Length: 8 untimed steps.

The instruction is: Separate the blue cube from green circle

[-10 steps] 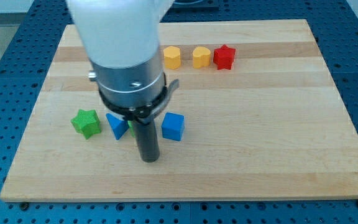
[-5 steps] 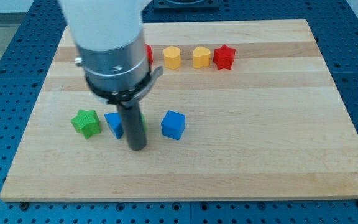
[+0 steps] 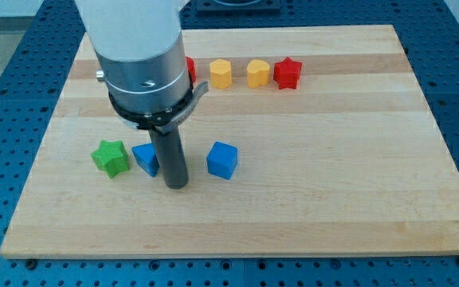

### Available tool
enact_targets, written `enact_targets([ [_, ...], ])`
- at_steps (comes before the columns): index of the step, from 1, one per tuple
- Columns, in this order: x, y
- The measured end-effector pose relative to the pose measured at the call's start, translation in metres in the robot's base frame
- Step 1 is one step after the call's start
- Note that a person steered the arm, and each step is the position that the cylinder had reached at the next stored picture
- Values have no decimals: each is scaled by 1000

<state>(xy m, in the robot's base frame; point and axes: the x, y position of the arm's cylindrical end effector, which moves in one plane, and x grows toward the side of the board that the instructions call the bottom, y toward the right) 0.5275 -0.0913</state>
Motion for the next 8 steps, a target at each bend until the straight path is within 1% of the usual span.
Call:
enact_targets([
  [1,-3,0],
  [2,-15,6],
  [3,-31,20],
  [4,-36,36],
  [6,-76,20],
  [7,-68,14],
  [8,-50,37],
])
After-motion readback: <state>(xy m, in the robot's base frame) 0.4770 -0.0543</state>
